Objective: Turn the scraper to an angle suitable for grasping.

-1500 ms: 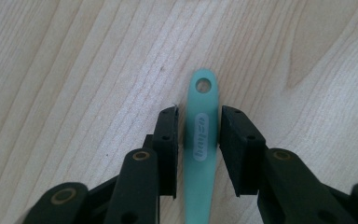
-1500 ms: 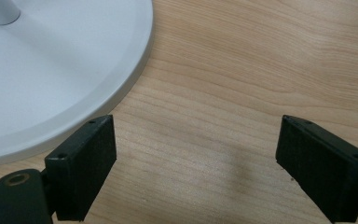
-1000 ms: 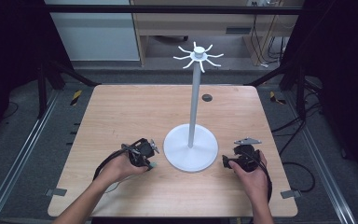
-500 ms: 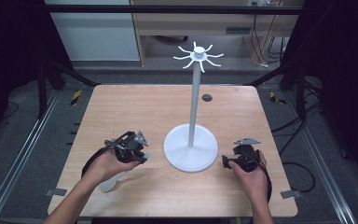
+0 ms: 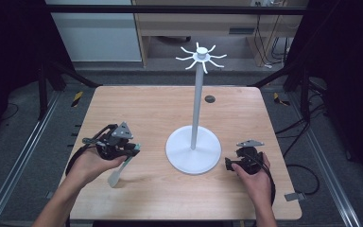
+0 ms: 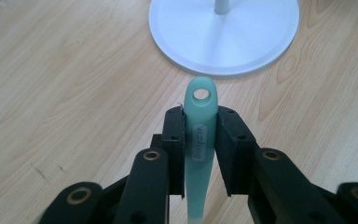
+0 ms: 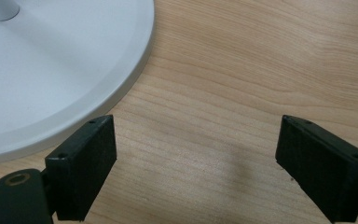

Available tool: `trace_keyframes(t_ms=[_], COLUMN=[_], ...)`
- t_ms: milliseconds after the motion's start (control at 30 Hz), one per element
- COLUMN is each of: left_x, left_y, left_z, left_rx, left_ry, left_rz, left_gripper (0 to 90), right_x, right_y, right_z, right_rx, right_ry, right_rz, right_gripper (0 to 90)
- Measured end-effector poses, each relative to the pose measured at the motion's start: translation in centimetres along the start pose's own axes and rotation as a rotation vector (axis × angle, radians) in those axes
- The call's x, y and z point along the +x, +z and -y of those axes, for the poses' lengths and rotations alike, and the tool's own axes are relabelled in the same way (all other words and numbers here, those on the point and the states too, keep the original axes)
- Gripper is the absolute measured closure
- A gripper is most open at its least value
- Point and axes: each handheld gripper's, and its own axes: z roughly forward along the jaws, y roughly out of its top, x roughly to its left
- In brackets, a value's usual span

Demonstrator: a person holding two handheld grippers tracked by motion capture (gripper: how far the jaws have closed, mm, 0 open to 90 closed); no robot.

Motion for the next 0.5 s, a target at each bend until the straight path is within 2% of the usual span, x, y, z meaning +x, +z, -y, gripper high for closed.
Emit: trace_keyframes(t_ms=[300, 500], left_x=[0.3, 0.6], left_y=[-3.0, -4.7], left_z=[-0.1, -0.8], left_rx=[-0.137, -0.204], left_ry=[-0.023, -0.029], left_rz=[-0.031, -0.045], left_gripper=[74.2, 74.3], right_x=[0.0, 0.3], right_y=[0.0, 0.0], right_z=[0.0, -0.1], right_rx=[0.001, -0.007], right_ry=[-0.003, -0.012], right_rz=[0.002, -0.001], right_gripper=[12.6, 12.6])
